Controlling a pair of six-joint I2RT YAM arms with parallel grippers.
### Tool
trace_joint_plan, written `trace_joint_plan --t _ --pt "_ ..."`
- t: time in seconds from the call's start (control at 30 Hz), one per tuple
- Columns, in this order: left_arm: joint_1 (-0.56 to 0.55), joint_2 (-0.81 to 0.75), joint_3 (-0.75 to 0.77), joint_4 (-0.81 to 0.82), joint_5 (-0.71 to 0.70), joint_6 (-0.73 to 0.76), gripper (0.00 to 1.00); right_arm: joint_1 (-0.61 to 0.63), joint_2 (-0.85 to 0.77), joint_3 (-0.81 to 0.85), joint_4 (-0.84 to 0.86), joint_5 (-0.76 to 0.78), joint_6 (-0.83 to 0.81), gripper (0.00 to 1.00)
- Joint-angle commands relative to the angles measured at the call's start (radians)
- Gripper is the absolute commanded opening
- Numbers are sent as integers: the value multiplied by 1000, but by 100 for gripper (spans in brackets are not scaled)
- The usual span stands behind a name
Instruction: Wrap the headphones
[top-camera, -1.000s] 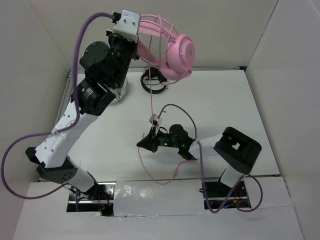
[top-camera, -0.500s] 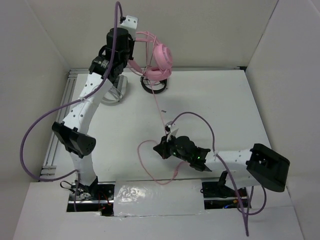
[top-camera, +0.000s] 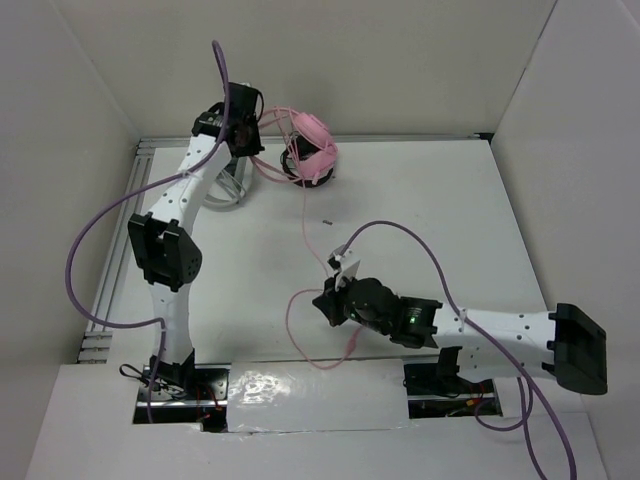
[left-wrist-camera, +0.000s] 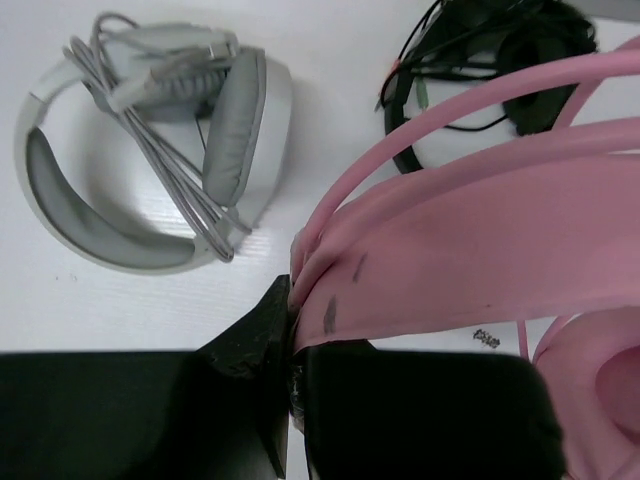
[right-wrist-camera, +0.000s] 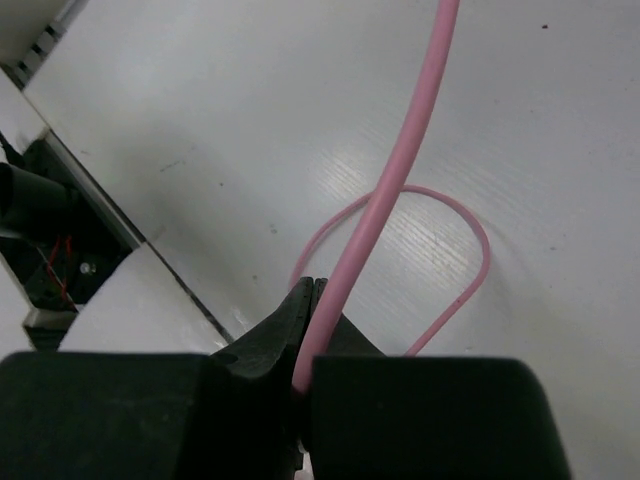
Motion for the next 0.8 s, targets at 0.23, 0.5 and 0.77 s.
trace_joint_plan --t 0.23,0.5,0.77 --pt "-22 -99 -316 87 -3 -126 0 72 -37 346 -428 525 -104 0" --pt "-128 -132 -489 87 -24 -91 0 68 4 560 -464 778 -317 0" --pt "-271 -391 -844 277 23 -6 0 -149 -5 617 -312 707 -597 2"
